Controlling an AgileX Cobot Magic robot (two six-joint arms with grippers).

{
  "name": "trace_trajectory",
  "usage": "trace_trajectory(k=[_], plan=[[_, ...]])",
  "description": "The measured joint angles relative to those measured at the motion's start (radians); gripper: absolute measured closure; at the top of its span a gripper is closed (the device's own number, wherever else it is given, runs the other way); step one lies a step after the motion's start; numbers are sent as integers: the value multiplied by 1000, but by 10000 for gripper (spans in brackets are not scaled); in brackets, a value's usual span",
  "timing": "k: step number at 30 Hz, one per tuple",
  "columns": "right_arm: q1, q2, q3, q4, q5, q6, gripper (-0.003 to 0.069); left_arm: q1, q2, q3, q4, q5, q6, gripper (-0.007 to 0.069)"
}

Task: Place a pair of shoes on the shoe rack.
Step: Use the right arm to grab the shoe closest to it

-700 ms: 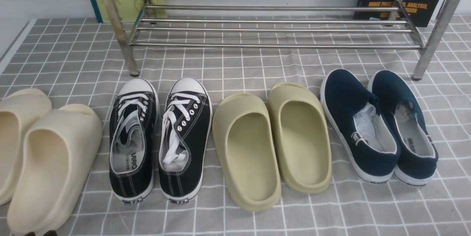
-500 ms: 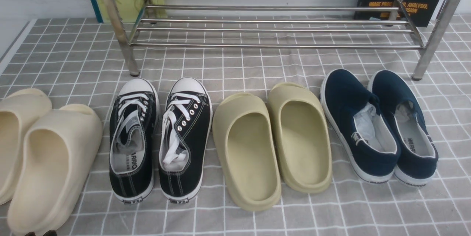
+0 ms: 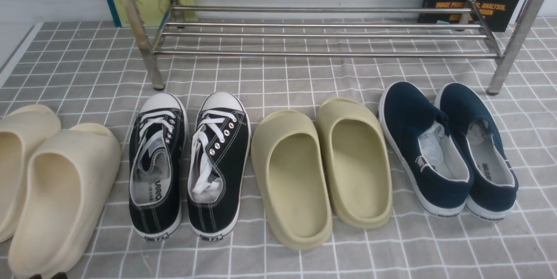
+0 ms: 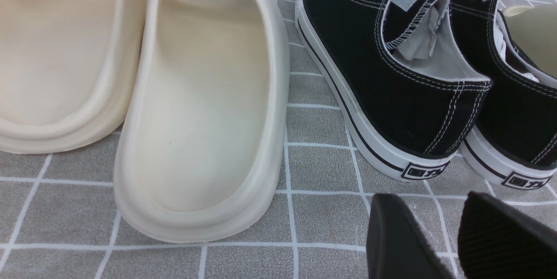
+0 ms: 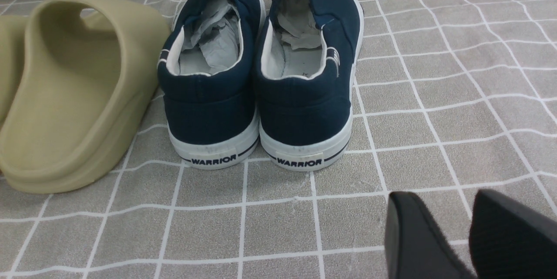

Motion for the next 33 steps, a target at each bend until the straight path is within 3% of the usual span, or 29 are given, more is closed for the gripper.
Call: trace_trajectory(k=[33], plan=[[0,0,2,-2,-25,0,419,0,0,0,0,0,0,386]])
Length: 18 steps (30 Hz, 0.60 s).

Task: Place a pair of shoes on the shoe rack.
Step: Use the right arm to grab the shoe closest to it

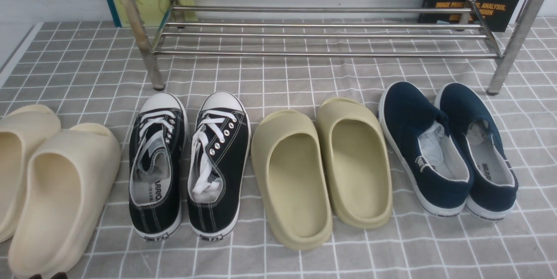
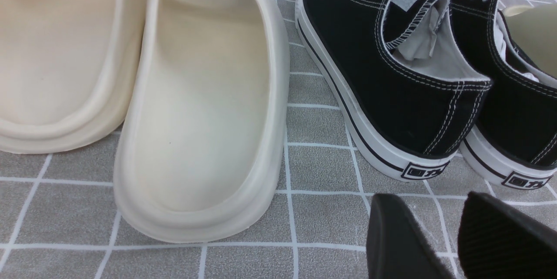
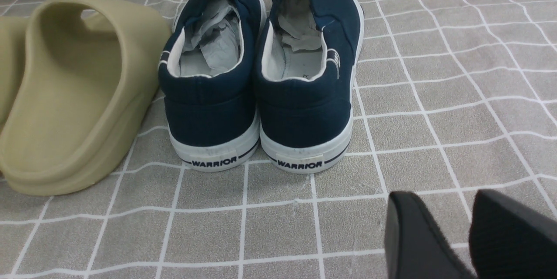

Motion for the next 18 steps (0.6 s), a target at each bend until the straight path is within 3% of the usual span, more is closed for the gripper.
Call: trace_trajectory(k=[5,9,18], plan=[[0,0,8,-18,-163,0,419,0,0,0,0,0,0,386],[0,0,8,-108,-376,1,419,0,0,0,-1,0,0,386],[0,0,8,-146,-684,141,424,0,0,0,-1,0,0,386]])
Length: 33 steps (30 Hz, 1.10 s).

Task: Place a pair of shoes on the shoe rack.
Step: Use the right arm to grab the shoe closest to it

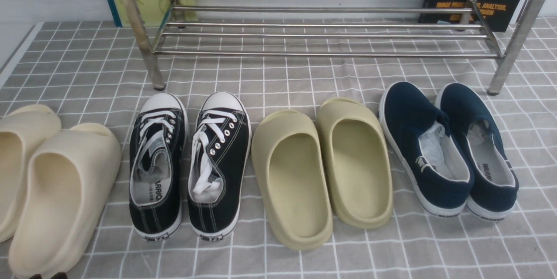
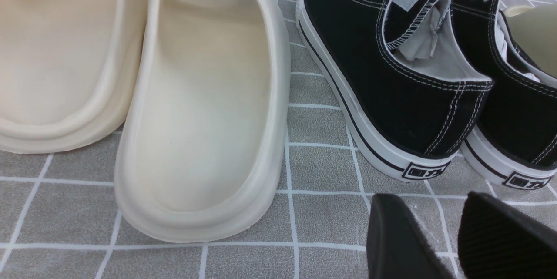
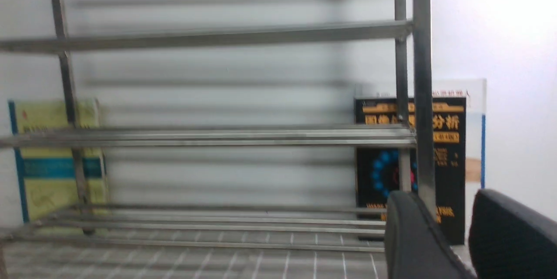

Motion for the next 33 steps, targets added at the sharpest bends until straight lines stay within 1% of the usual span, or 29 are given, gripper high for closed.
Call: trace_trajectory(k=[1,3,4,5,6,7,8,9,10,15,16,17,18,20,22,23,24,25,27,28,30,32,33], plan=[[0,0,0,0,-5,7,427,0,0,0,0,0,0,386],[0,0,-7,5,-20,25,470,0,0,0,0,0,0,386],[0,3,-23,5,-1,27,505,0,0,0,0,0,0,386],[0,15,-61,6,35,28,558,0,0,0,0,0,0,386],[0,18,-61,6,41,28,568,0,0,0,0,0,0,386],[0,64,-134,7,104,29,642,0,0,0,0,0,0,386],[0,101,-183,7,148,29,655,0,0,0,0,0,0,386],[0,146,-237,8,192,30,657,0,0,0,0,0,0,386],[0,146,-248,8,202,30,657,0,0,0,0,0,0,386],[0,490,-576,11,465,43,649,0,0,0,1,0,0,386],[0,517,-586,11,473,43,649,0,0,0,1,0,0,386],[1,612,-662,25,536,43,648,0,0,0,1,0,0,386],[2,639,-671,27,552,43,648,0,0,0,1,0,0,386],[31,801,-774,57,651,23,645,0,0,0,1,0,0,386],[75,907,-839,83,745,-14,640,0,0,0,1,0,0,386],[105,964,-873,100,790,-29,634,0,0,0,1,0,0,386],[111,975,-880,100,790,-33,632,0,0,0,1,0,0,386],[161,1063,-932,126,854,-51,611,0,0,0,1,0,0,386],[206,1146,-989,138,918,-68,572,0,0,0,1,0,0,386],[234,1205,-1019,140,957,-76,530,0,0,0,1,0,0,386],[278,1304,-1082,142,1020,-86,420,0,0,0,1,0,0,386],[293,1354,-1102,142,1046,-88,370,0,0,0,1,0,0,386],[305,1386,-1118,141,1058,-91,322,0,0,0,1,0,0,386]])
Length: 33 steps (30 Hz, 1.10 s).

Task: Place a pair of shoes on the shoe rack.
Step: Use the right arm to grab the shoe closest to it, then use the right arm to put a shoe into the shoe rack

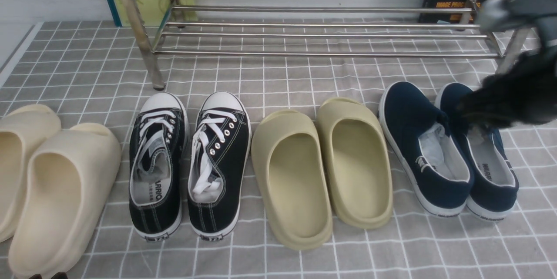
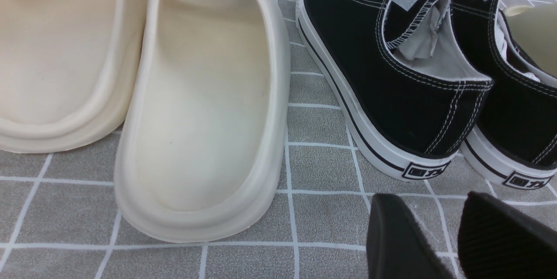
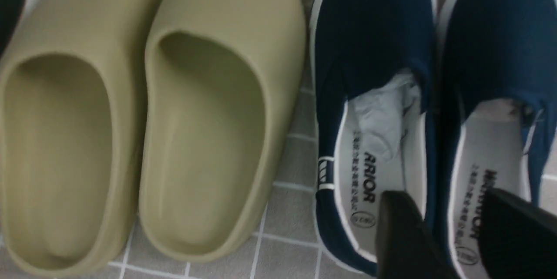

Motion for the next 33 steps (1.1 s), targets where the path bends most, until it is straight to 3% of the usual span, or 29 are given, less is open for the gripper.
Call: trace_trajectory(k=[3,6,11,13,14,17,29,33], plan=[[30,126,-19,-4,13,-22,220,0,0,0,0,0,0,386],[44,204,-22,-4,12,-28,218,0,0,0,0,0,0,386],[52,315,-22,-4,-9,-28,335,0,0,0,0,0,0,386],[52,362,-22,-5,-23,-28,447,0,0,0,0,0,0,386],[52,365,-22,-5,-24,-28,457,0,0,0,0,0,0,386],[52,387,-29,-8,-32,-28,607,0,0,0,0,0,0,386],[63,232,-104,23,61,-21,608,0,0,0,0,0,0,386],[63,215,-149,-28,44,-22,608,0,0,0,0,0,0,386]])
